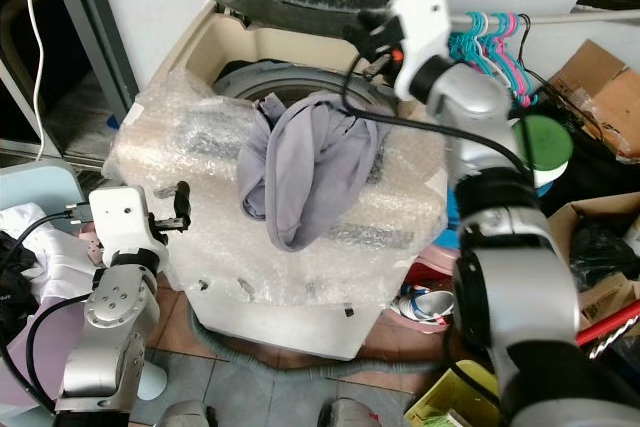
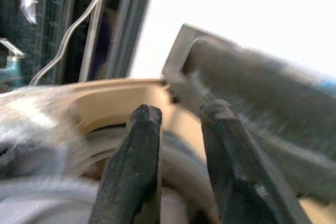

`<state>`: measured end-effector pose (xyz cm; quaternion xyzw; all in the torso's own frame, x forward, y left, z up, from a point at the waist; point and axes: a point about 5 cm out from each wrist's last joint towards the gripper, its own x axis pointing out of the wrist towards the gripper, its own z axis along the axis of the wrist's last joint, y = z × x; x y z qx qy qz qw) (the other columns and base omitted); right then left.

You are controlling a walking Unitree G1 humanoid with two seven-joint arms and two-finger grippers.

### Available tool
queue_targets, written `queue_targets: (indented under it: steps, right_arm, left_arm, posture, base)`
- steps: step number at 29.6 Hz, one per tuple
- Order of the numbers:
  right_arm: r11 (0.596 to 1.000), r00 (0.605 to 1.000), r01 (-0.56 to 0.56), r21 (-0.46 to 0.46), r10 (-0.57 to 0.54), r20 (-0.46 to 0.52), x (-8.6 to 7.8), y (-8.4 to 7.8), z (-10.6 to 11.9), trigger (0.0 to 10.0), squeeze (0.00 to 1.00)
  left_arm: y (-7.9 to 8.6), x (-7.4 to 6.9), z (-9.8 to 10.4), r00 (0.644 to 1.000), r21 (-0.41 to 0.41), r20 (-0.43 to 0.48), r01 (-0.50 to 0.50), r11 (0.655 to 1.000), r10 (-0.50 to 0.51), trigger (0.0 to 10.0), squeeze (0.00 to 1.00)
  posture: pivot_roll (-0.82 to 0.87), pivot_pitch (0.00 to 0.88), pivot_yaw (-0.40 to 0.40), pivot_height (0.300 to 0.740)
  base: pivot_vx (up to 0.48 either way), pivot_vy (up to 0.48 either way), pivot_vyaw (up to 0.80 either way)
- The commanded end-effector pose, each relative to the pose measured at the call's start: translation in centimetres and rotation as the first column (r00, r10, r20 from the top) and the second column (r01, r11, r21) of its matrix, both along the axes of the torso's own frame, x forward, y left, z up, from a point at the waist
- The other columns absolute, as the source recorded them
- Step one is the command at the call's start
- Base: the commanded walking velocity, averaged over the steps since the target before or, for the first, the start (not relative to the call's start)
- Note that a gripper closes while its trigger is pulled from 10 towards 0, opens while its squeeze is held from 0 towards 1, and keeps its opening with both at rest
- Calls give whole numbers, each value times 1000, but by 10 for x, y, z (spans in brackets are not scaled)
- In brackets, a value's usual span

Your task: Clothes washing

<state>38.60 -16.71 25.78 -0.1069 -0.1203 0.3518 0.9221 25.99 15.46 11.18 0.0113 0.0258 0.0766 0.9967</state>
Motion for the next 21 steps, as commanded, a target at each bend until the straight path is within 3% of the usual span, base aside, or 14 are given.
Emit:
queue_targets:
  steps: [1,4,7,9,13,16,20,21]
  right_arm:
    - [995,994,-101,21,102,-43,-10,3,-4,10000,1000]
    - [977,971,-213,27,215,-108,-24,10,-16,10000,1000]
    - [917,893,-399,-3,388,-231,-48,22,-40,10000,1000]
    - [881,833,-472,-24,437,-338,-62,25,-60,10000,1000]
    - [882,821,-470,-36,422,-385,-61,34,-80,10000,1000]
    - [865,785,-499,-45,430,-447,-65,47,-94,10000,1000]
    - [870,785,-490,-51,415,-459,-63,50,-97,10000,1000]
    - [891,815,-444,-95,358,-455,-55,52,-99,10000,1000]
  left_arm:
    - [0,-1,-2,1000,6,-10,1,1000,-1,10000,0]
    - [-1,0,-1,1000,4,-10,9,1000,-9,10000,0]
    - [-2,0,0,1000,-1,-8,23,1000,-23,10000,0]
    - [-2,0,0,1000,-3,-9,30,1000,-30,10000,0]
    - [-5,0,0,999,-11,-9,44,999,-44,10000,0]
    - [-7,-1,0,998,-16,-12,57,998,-57,10000,0]
    - [-7,-1,0,998,-15,-13,60,998,-60,10000,0]
    - [-7,-1,1,998,-13,-11,63,998,-63,10000,0]
  posture:
    - [-5,0,-51,740]
    - [-5,0,-47,740]
    - [-6,0,-44,740]
    - [-4,0,-45,740]
    - [3,0,-47,740]
    - [12,0,-47,740]
    - [17,0,-49,740]
    - [19,0,-50,740]
  base:
    - [0,0,0]
    - [0,0,0]
    - [0,0,0]
    - [0,0,0]
    - [0,0,0]
    - [0,0,0]
    - [0,0,0]
    - [0,0,0]
